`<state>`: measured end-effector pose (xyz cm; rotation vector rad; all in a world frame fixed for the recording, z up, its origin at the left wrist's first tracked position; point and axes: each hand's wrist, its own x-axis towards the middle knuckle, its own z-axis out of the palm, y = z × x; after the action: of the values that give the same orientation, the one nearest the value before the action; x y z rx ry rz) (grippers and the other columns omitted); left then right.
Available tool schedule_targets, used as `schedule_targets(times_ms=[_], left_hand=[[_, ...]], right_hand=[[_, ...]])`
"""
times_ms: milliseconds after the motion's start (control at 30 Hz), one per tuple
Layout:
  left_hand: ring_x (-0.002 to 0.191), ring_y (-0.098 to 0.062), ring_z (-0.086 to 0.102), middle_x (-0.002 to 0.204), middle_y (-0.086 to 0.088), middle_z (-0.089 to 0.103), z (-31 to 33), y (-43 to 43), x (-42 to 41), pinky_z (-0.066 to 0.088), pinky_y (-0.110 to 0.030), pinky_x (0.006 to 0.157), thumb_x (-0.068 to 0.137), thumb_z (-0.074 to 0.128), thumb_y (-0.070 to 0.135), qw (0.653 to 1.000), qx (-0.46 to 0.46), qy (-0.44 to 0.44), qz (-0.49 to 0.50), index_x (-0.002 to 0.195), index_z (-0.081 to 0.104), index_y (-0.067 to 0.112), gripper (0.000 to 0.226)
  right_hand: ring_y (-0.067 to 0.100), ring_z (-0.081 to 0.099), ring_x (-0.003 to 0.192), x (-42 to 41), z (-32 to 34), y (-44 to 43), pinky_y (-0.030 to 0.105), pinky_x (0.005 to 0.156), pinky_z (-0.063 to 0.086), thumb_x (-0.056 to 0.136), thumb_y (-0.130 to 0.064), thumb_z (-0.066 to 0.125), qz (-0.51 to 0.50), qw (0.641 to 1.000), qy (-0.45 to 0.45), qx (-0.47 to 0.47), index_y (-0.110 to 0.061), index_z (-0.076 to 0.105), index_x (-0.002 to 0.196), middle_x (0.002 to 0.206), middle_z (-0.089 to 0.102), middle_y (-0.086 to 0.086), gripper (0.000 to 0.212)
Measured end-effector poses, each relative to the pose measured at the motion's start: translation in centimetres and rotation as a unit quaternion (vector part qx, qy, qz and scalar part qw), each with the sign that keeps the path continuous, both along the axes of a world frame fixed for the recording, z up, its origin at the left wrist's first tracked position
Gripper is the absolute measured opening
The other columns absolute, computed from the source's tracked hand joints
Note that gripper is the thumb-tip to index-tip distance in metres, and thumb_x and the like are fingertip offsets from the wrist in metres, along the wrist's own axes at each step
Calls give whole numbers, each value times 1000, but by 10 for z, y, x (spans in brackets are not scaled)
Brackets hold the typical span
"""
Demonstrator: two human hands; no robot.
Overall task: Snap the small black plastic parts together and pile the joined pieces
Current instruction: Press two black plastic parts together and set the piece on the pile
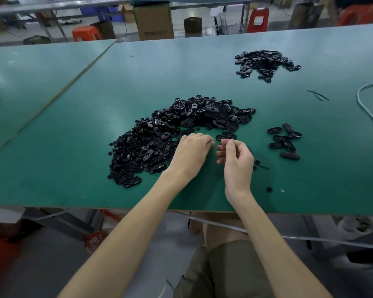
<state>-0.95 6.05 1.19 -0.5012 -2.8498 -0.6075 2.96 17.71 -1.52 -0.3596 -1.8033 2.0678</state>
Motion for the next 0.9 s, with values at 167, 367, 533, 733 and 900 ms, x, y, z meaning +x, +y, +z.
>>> schedule_targets(times_ms=[167,367,533,733,900], left_hand=[[70,-12,65,85,1,75,-1,-8,11,49,-29,70,108,53,20,954,287,-59,54,98,73,10,25],[63,-11,65,86,1,78,-3,-15,19,42,-16,54,107,54,16,885,446,-115,63,95,72,10,23],[63,-17,68,89,-7,78,0,-25,17,41,-12,53,106,57,16,890,438,-115,52,102,76,6,22],[67,-11,69,87,3,74,10,-53,10,53,-20,65,100,67,18,930,343,-58,121,103,76,12,11],[111,-27,59,121,-12,63,9,-92,-6,47,-38,101,97,52,-6,960,87,17,265,122,69,10,34]], right_hand=[[3,66,72,1,0,0,23,67,54,105,-14,57,10,1000,2,14,-17,70,102,87,71,-4,13],[14,67,96,2,-1,-1,38,89,57,99,-23,70,66,994,7,84,-19,75,104,107,70,2,8],[7,64,83,1,-1,-1,30,79,51,101,-25,68,99,988,1,120,-12,77,104,92,74,-2,16],[1,64,69,2,-1,-2,17,65,50,102,-24,66,76,994,-1,81,-21,75,94,81,73,-1,13],[-2,63,67,3,-1,-2,15,64,50,102,-24,65,79,994,-3,80,-23,74,92,79,73,-2,13]])
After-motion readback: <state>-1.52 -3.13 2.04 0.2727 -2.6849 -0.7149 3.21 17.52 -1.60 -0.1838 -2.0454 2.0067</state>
